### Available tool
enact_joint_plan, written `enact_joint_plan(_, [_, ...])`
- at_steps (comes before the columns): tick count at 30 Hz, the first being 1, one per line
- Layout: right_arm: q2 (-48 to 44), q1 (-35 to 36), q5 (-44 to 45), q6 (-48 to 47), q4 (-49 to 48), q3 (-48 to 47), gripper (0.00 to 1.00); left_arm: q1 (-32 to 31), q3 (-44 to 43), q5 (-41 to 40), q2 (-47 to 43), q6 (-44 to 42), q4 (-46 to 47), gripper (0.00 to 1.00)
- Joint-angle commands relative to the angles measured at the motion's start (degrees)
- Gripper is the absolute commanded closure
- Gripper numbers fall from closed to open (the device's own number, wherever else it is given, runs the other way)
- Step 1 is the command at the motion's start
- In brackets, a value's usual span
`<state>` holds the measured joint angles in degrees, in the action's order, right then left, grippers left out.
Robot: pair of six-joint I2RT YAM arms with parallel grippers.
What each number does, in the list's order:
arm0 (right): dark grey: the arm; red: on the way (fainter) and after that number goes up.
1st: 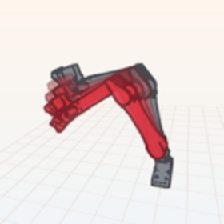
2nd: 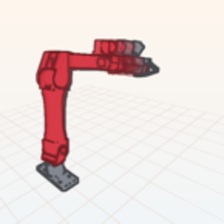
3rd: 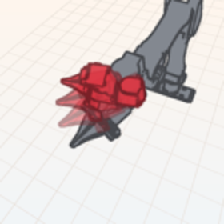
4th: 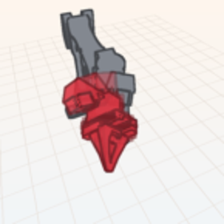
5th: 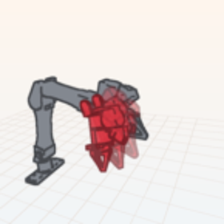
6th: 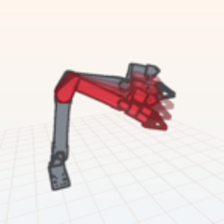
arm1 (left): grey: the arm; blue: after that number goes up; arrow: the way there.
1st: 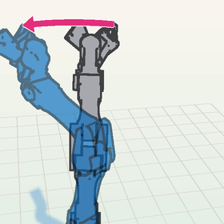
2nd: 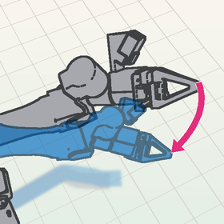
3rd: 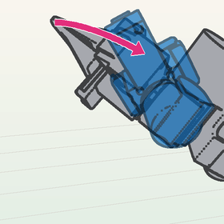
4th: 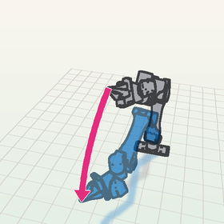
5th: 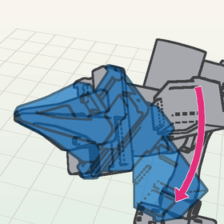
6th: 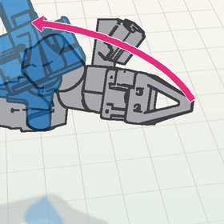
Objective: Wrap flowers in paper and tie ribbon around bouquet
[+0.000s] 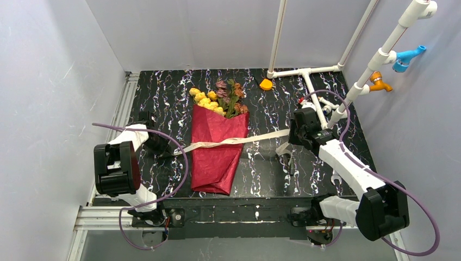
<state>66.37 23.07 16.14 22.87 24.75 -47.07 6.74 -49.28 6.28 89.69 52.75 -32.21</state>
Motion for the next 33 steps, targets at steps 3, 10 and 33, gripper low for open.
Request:
enact_joint_plan(3, [0.49,-1.11,-9.78,-0.10,-7.07,4.97,0.99,1.05,-5.87,-9.34,-3.38,-6.78,-5.39,1.00])
enact_joint_plan(10, [0.72,-1.18,-15.78,-2.07,-11.33,7.43,0.99,1.44,-15.77,-16.50,-3.27,-13.14,-10.43,1.00])
enact_joint_plan(33, [-1.98,-48.66,-35.44,11.18,-22.16,22.31,0.99,19.80,-26.11,-22.23,14.41,-22.60,-14.44,1.00])
